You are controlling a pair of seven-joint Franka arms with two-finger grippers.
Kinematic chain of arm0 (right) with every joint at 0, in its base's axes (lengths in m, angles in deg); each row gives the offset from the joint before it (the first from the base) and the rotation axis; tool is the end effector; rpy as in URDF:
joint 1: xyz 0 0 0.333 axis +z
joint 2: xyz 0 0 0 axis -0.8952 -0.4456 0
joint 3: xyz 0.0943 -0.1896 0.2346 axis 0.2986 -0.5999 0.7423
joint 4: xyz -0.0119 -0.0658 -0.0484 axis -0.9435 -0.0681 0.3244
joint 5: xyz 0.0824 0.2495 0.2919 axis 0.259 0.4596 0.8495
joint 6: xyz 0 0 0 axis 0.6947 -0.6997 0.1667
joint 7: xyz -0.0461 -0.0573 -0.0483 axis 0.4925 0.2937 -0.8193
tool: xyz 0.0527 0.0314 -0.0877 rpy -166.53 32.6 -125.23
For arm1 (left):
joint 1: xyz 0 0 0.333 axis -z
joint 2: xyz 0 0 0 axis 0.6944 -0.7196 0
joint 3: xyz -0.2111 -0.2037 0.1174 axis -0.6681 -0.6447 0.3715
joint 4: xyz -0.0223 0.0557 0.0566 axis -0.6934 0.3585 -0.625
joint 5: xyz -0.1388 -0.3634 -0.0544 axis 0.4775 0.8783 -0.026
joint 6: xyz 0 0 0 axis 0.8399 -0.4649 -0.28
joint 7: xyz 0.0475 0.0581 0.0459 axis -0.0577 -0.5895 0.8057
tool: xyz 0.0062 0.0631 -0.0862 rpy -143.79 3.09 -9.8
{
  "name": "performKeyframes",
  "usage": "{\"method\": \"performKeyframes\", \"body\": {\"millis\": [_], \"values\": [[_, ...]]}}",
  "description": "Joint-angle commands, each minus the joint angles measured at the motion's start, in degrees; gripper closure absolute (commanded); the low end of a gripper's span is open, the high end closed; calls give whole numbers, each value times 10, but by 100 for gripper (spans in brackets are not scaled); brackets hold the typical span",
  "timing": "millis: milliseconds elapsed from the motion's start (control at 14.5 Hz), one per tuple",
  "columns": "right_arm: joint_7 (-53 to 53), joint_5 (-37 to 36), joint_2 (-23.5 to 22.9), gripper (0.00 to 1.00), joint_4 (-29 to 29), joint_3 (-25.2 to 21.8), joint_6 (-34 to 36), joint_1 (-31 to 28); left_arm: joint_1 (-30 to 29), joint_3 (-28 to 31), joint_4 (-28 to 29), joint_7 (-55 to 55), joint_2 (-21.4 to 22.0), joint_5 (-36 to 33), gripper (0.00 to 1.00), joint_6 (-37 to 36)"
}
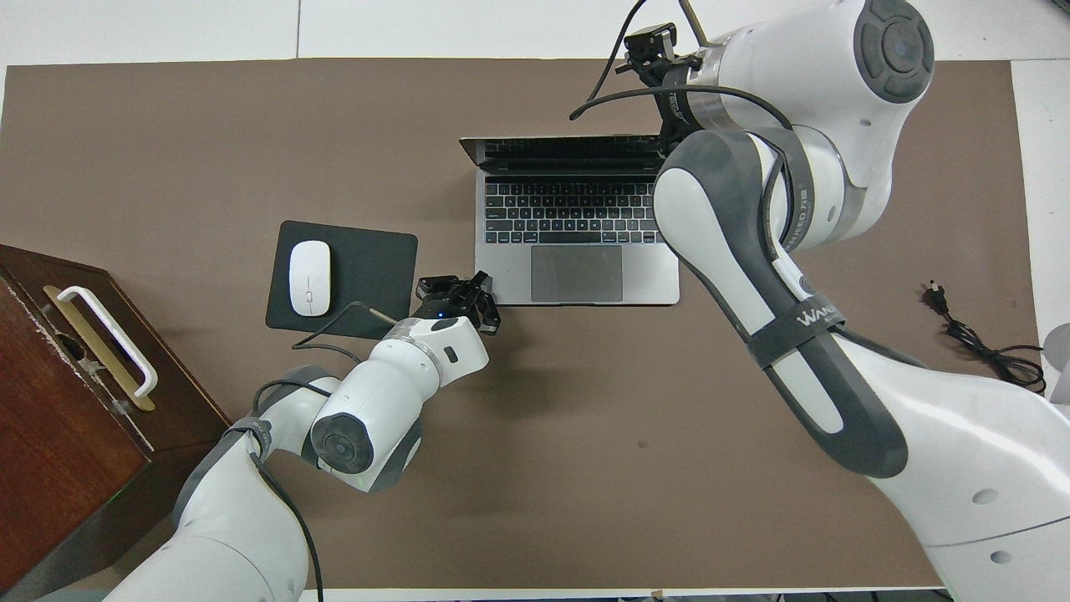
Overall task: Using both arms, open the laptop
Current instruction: 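Push the lid farther open with the right gripper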
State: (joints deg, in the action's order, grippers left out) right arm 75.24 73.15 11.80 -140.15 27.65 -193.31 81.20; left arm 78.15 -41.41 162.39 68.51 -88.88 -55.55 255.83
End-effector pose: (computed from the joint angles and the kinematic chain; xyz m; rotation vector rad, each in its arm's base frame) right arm 0.7120 0.2214 0.4744 -2.2802 1.4087 -0.1506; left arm 0.4631 -0.3055 0.2635 2.6195 -0.7655 1.0478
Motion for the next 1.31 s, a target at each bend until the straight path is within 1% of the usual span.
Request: {"method": "performKeyframes", "body": {"millis": [0, 277, 761, 1176, 1245], "values": [[-13, -8, -30, 0, 53, 6, 19, -14, 8, 5, -17, 2, -33, -8, 100, 4], [-25, -8, -32, 0, 54, 6, 19, -18, 8, 5, -17, 3, -33, -7, 100, 4], [-39, -8, -64, 0, 90, 7, 20, -25, 8, 5, -17, 3, -33, -7, 100, 5], [-45, -7, -67, 0, 95, 7, 22, -27, 8, 5, -17, 3, -33, -7, 100, 5], [-45, -7, -66, 0, 95, 7, 33, -28, 7, 5, -17, 3, -33, -7, 100, 5]]}}
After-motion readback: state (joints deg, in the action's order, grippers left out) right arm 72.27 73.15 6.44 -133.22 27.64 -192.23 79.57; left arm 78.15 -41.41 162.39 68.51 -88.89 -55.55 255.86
